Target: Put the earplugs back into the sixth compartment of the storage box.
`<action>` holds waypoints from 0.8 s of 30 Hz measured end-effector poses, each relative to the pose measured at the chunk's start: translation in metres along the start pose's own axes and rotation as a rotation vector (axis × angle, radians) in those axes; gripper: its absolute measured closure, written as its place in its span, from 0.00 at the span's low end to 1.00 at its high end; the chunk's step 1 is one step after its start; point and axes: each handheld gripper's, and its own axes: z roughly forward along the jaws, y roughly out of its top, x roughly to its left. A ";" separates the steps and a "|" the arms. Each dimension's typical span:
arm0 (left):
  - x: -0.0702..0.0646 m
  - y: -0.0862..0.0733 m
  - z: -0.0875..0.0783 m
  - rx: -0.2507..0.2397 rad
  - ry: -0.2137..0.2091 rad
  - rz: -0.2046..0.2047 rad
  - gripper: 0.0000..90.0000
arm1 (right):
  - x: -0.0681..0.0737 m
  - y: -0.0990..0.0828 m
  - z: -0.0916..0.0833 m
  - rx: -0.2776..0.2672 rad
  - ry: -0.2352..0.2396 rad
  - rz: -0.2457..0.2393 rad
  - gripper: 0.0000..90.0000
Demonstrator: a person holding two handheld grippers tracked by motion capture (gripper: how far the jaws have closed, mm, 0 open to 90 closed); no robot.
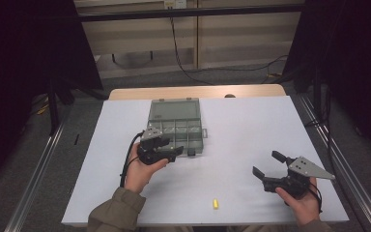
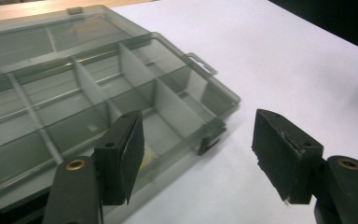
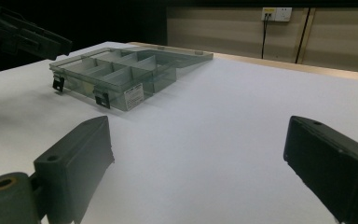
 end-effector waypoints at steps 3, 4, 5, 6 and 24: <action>-0.005 0.000 0.001 -0.002 -0.020 0.004 0.33 | 0.000 0.000 0.000 0.001 -0.001 -0.001 0.08; -0.006 0.000 0.002 -0.002 -0.027 0.001 0.31 | -0.001 0.000 0.000 0.000 -0.002 -0.001 0.08; -0.008 0.000 0.002 -0.003 -0.029 0.005 0.30 | -0.001 0.000 0.000 0.001 -0.002 0.000 0.08; -0.009 0.000 0.002 0.000 -0.028 0.013 0.28 | 0.000 0.000 0.000 0.001 -0.001 -0.001 0.08; -0.032 -0.011 0.004 0.014 -0.114 0.075 0.13 | 0.001 0.000 0.000 0.001 0.000 -0.004 0.08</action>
